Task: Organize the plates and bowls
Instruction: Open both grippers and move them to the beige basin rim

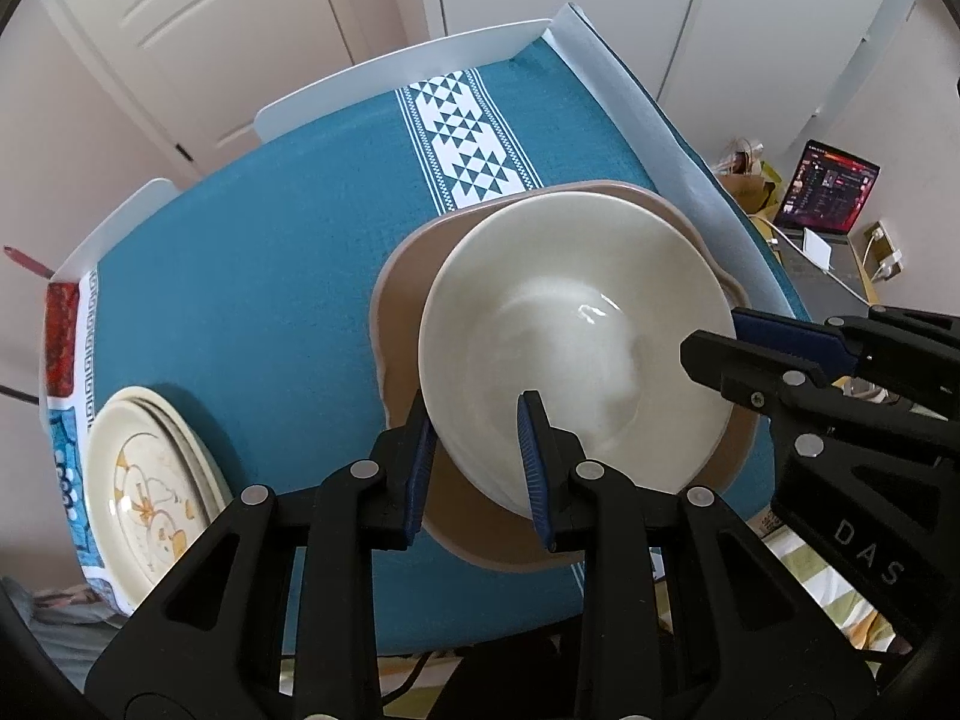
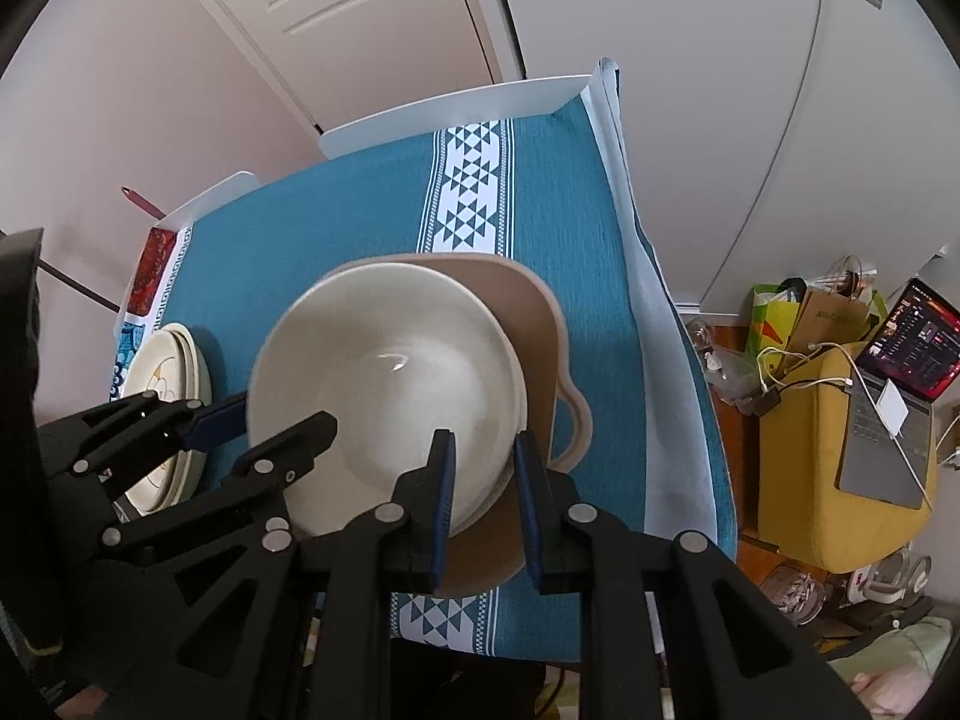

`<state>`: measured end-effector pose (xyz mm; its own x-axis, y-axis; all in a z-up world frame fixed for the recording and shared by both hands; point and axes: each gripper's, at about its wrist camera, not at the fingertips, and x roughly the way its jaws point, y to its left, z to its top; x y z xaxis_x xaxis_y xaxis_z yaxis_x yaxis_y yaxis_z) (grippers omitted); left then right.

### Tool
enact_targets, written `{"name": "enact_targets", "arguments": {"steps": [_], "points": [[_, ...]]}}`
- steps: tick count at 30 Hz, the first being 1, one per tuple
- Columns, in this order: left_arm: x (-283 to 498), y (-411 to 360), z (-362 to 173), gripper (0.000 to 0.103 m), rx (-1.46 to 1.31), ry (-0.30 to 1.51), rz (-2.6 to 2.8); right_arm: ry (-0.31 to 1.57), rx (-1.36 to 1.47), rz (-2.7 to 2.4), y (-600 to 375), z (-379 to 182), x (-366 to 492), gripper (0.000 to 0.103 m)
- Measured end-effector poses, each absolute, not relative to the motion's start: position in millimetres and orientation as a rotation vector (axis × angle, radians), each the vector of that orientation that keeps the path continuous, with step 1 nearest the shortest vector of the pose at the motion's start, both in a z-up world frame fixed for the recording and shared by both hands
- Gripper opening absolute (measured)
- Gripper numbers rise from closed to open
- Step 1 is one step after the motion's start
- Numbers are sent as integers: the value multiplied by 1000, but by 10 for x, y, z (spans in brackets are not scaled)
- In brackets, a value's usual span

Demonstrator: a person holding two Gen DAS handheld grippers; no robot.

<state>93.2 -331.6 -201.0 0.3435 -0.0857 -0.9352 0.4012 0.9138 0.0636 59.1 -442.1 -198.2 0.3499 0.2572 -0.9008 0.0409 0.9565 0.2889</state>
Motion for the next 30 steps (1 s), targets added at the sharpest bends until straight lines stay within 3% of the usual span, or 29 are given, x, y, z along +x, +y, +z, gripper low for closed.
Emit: {"name": "enact_targets", "arguments": {"steps": [7, 15, 17, 18, 19, 20, 21, 22, 30], "points": [[934, -3254, -1943, 23, 286, 1186, -351, 1205, 278, 140, -4405, -1974, 582, 18], [915, -2985, -1389, 24, 206, 1064, -381, 1089, 280, 142, -4512, -1523, 500, 18], [865, -2904, -1222, 29, 166, 1008, -419, 1063, 268, 135, -4541, -1410, 463, 18], [843, -2874, -1163, 51, 156, 984, -433, 1054, 264, 134, -4545, -1372, 448, 21], [833, -2856, -1123, 89, 156, 967, -432, 1044, 261, 134, -4558, -1334, 428, 27], [805, -2821, -1074, 102, 166, 939, -411, 1026, 259, 128, -4583, -1286, 391, 55], [766, -2779, -1027, 103, 177, 901, -392, 1016, 256, 127, -4591, -1264, 378, 95], [750, -2757, -1010, 103, 188, 886, -389, 1002, 249, 126, -4615, -1232, 353, 103], [855, -2673, -1478, 103, 322, 1061, -403, 1144, 156, 62, -4771, -1421, 254, 103]]}}
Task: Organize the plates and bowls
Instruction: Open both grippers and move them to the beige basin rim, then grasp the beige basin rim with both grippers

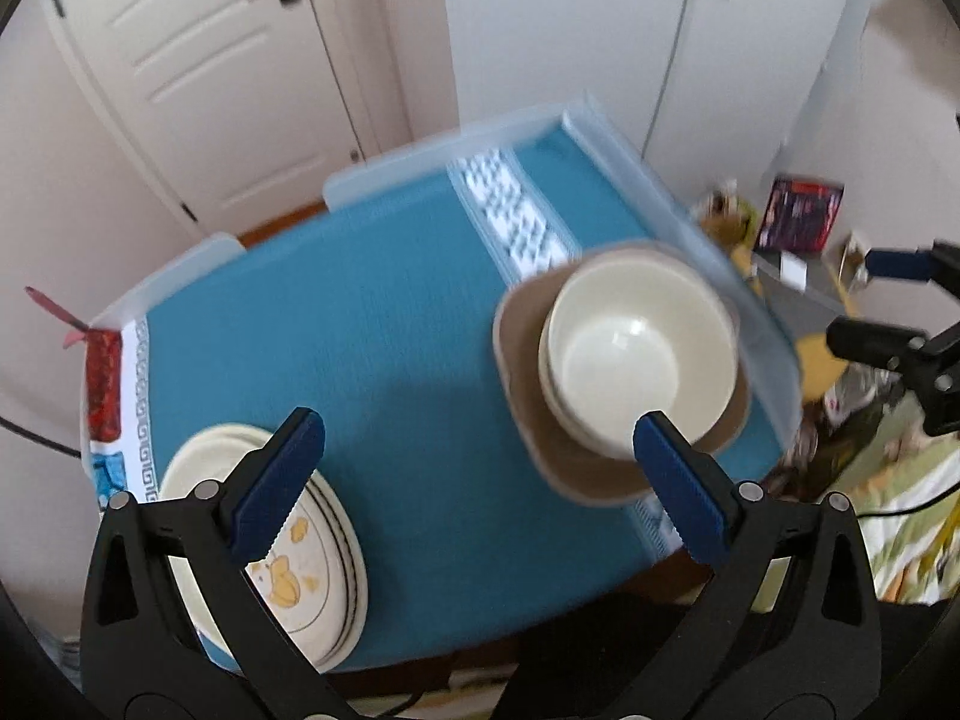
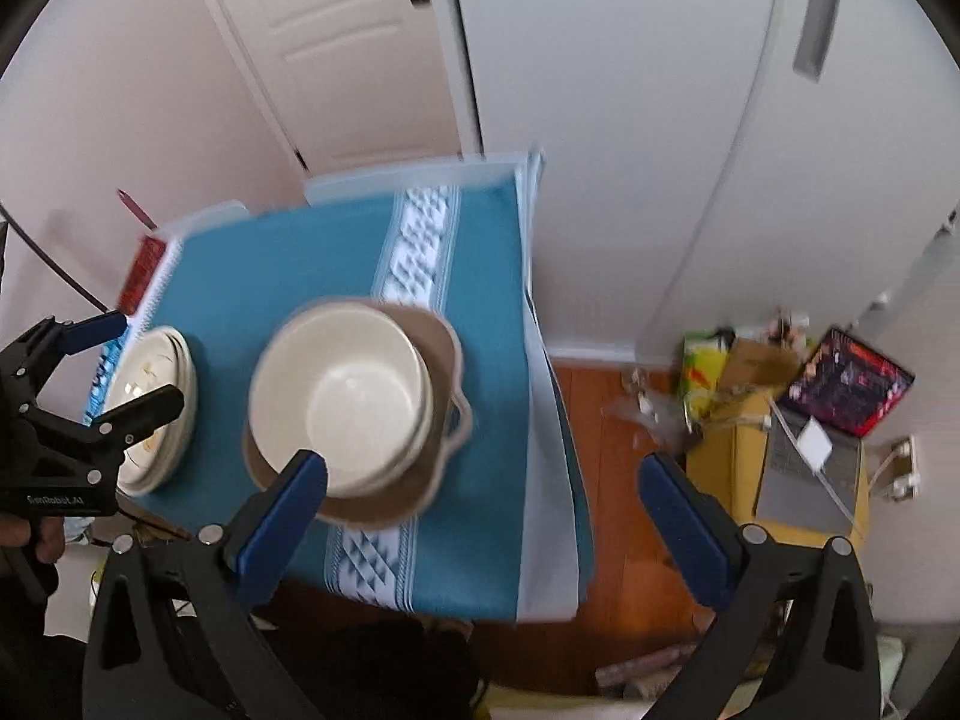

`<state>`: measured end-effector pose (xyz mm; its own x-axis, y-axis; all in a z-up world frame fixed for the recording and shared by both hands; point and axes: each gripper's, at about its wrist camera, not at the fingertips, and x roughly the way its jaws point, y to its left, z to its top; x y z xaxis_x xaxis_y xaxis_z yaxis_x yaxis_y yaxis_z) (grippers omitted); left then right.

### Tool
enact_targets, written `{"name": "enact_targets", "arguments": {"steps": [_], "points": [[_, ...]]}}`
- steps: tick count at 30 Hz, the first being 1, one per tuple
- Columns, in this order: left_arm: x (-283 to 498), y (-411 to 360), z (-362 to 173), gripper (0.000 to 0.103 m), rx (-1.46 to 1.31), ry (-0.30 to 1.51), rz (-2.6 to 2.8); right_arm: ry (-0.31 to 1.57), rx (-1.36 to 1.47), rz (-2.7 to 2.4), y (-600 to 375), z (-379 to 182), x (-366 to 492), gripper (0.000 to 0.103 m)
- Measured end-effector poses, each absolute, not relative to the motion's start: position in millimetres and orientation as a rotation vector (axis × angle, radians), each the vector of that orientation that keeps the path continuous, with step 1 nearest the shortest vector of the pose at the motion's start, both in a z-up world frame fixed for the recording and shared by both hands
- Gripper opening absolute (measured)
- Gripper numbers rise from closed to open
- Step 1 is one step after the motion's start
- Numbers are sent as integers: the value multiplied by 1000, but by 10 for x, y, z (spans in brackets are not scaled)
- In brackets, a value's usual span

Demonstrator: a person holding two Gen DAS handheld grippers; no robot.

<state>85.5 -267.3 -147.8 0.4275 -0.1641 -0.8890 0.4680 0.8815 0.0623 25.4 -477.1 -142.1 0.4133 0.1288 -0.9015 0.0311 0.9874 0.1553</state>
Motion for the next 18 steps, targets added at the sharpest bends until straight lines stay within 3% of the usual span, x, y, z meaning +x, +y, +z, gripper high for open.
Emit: {"name": "enact_targets", "arguments": {"steps": [6, 11, 13, 15, 18], "points": [[955, -2725, -1888, 102, 376, 1181, -423, 1294, 99, 93, -4656, -1855, 418, 103], [1045, -2766, -2101, 95, 407, 1257, -439, 1376, 59, 126, -4552, -2149, 547, 98], [1077, -2809, -2182, 88, 427, 1284, -447, 1400, 40, 139, -4515, -2215, 581, 92], [1112, -2838, -2273, 83, 432, 1315, -462, 1437, 10, 156, -4488, -2298, 613, 78], [1156, -2869, -2374, 77, 416, 1353, -496, 1472, 40, 211, -4468, -2385, 667, 68]]}}
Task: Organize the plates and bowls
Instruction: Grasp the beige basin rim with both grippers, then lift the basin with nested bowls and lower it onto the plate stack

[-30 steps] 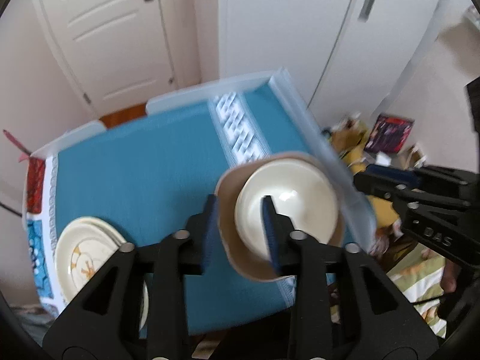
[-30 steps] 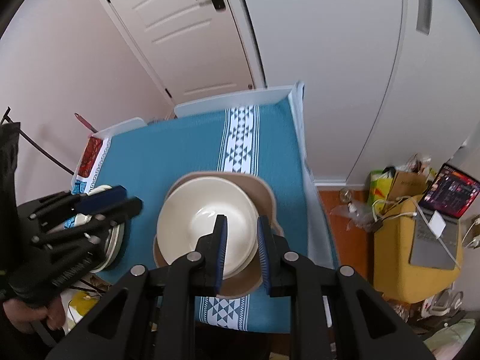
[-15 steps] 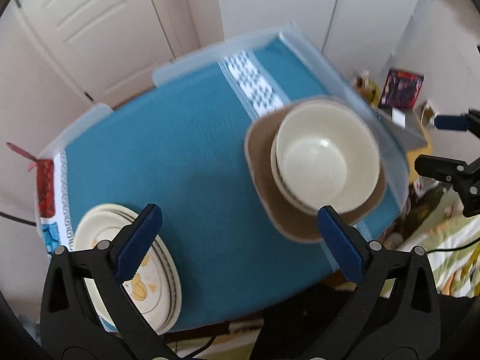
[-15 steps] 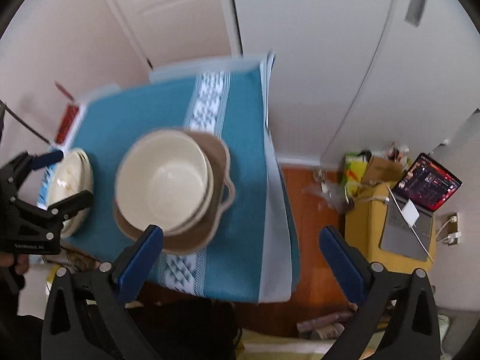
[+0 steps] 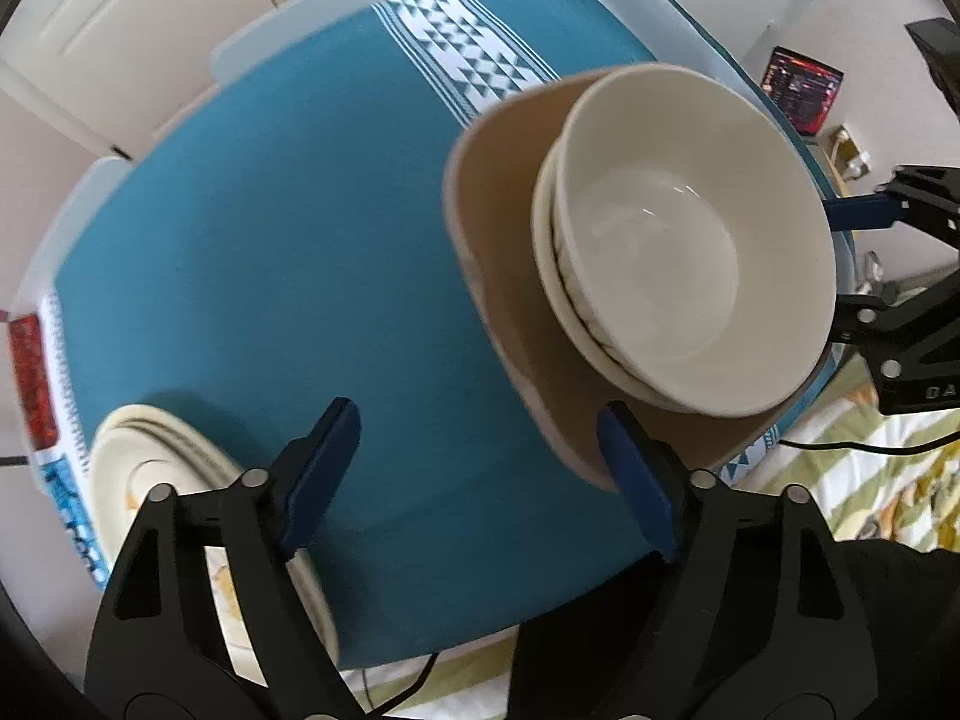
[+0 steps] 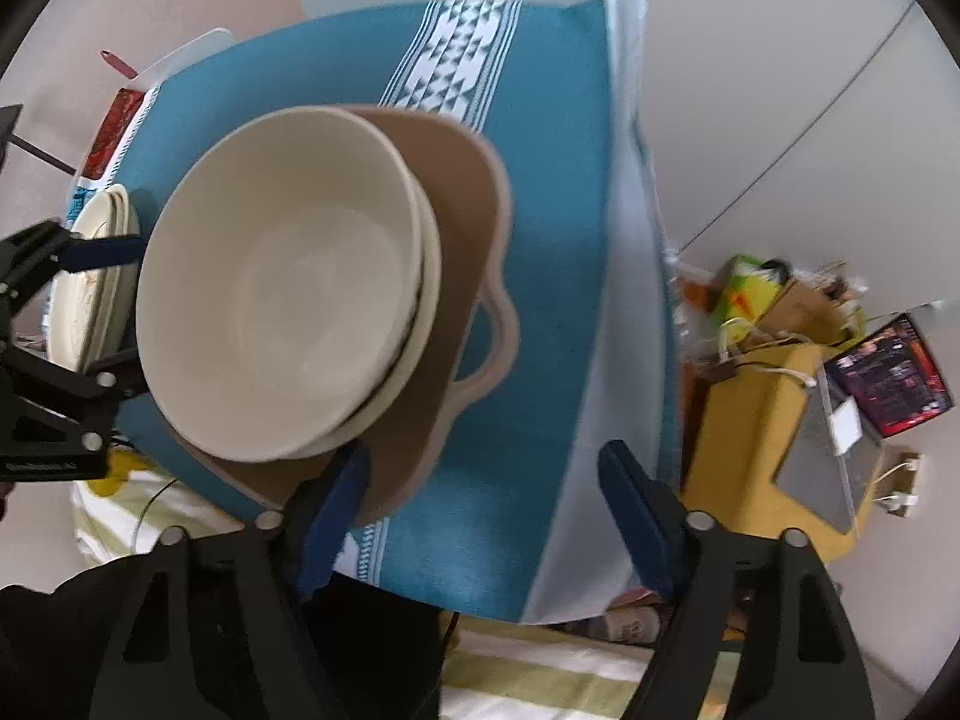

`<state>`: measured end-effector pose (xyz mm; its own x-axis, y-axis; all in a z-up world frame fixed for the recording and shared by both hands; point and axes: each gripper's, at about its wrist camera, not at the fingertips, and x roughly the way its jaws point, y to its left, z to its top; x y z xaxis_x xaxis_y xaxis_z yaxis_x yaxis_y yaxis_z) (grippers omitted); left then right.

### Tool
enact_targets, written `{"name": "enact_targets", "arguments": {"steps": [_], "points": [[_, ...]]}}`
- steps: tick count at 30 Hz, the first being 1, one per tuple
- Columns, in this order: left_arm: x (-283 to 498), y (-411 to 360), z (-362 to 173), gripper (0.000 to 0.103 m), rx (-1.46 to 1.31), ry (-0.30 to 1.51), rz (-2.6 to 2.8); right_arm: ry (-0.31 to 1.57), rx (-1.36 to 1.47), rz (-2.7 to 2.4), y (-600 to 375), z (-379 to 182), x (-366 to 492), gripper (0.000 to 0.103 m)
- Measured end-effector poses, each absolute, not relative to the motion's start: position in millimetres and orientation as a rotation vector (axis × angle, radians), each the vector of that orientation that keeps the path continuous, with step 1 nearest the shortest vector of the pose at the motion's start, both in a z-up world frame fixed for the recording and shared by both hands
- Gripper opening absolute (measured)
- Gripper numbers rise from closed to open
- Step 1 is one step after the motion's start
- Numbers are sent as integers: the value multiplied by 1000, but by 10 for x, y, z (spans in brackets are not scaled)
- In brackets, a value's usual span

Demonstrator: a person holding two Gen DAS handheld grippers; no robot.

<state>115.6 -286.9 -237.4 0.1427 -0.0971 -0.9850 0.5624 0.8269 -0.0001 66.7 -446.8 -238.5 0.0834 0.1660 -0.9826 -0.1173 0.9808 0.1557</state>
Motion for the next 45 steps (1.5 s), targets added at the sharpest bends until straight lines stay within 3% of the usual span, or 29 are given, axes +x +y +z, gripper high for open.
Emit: {"name": "enact_targets", "arguments": {"steps": [5, 9, 11, 16, 30, 36, 45], "points": [[1198, -2960, -2555, 61, 410, 1370, -533, 1485, -4, 250, -4416, -2517, 739, 54], [1211, -3005, -2696, 37, 365, 1366, -564, 1436, 33, 285, -4403, -2580, 721, 39], [1178, -3004, -2697, 34, 352, 1324, -579, 1402, 44, 300, -4375, -2615, 724, 33], [1121, -3021, -2688, 14, 315, 1276, -622, 1312, 56, 321, -4286, -2652, 658, 15], [984, -2976, -2461, 14, 333, 1155, -577, 1212, 39, 287, -4218, -2490, 592, 14], [963, -2815, -1973, 14, 284, 1148, -516, 1181, -8, 322, -4002, -1973, 687, 14], [823, -1971, -1497, 14, 225, 1097, -426, 1118, -90, 401, -3268, -1431, 749, 14]]}}
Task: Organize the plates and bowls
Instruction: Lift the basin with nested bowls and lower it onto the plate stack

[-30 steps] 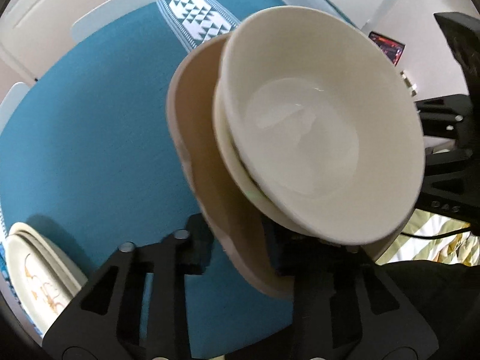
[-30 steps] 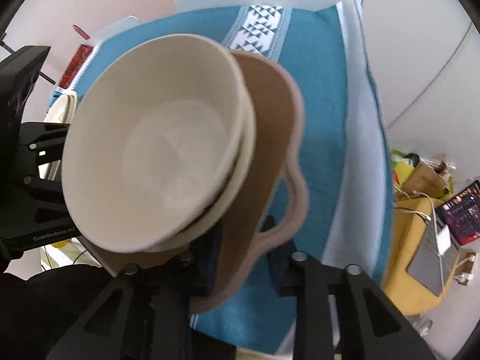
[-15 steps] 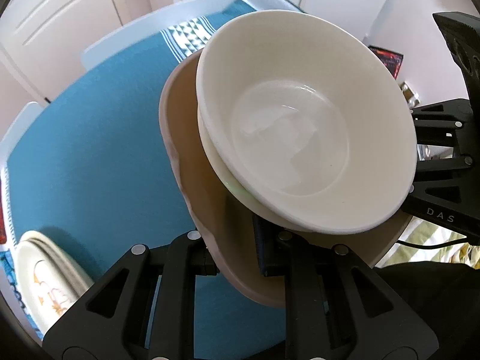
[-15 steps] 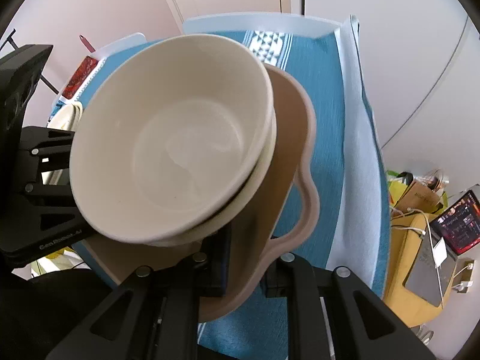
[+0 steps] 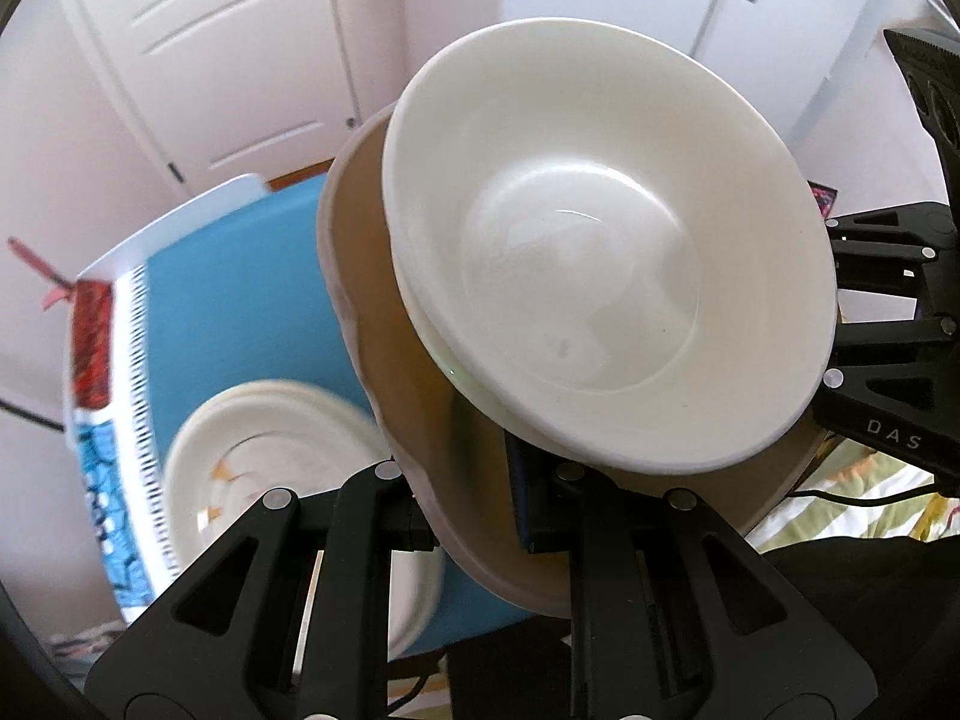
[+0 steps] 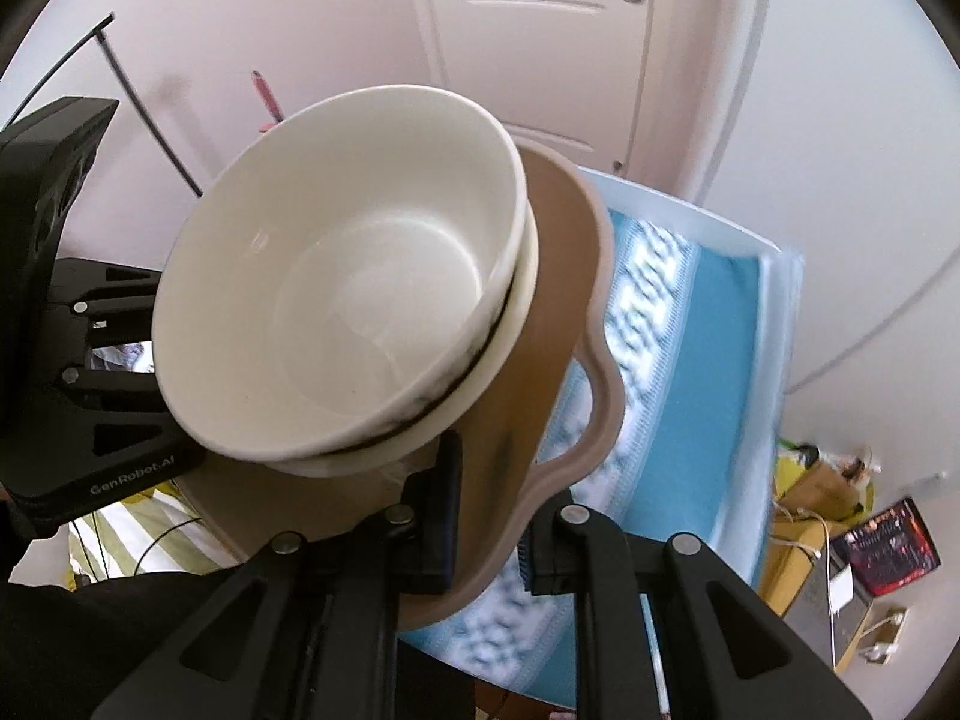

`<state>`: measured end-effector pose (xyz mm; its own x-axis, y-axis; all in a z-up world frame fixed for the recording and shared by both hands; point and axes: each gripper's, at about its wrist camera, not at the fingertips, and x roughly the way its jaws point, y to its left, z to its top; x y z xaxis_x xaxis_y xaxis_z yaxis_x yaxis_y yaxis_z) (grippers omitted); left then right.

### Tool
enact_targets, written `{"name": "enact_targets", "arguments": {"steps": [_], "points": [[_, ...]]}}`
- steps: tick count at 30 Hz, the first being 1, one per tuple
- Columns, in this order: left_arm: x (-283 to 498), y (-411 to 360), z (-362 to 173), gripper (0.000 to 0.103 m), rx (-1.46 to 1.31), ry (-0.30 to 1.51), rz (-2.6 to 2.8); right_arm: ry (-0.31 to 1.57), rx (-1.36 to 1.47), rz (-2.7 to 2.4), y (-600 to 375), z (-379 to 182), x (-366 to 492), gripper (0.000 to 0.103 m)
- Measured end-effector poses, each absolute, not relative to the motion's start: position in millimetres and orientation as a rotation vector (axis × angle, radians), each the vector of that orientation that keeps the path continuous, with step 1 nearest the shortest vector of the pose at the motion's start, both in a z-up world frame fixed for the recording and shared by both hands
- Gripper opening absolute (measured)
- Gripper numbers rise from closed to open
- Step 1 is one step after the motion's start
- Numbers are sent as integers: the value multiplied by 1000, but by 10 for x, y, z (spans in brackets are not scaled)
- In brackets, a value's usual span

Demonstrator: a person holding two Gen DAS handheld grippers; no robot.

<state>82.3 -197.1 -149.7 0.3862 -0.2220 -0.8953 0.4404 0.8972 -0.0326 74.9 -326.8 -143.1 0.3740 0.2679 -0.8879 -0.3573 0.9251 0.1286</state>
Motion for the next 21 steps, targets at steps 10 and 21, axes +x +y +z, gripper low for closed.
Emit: {"name": "enact_targets", "arguments": {"steps": [10, 21], "points": [[713, -947, -1600, 14, 218, 1134, -406, 1133, -87, 422, -2172, -1445, 741, 14], [656, -291, -2071, 14, 224, 1187, -452, 1186, -17, 361, -1593, -1825, 621, 14]]}}
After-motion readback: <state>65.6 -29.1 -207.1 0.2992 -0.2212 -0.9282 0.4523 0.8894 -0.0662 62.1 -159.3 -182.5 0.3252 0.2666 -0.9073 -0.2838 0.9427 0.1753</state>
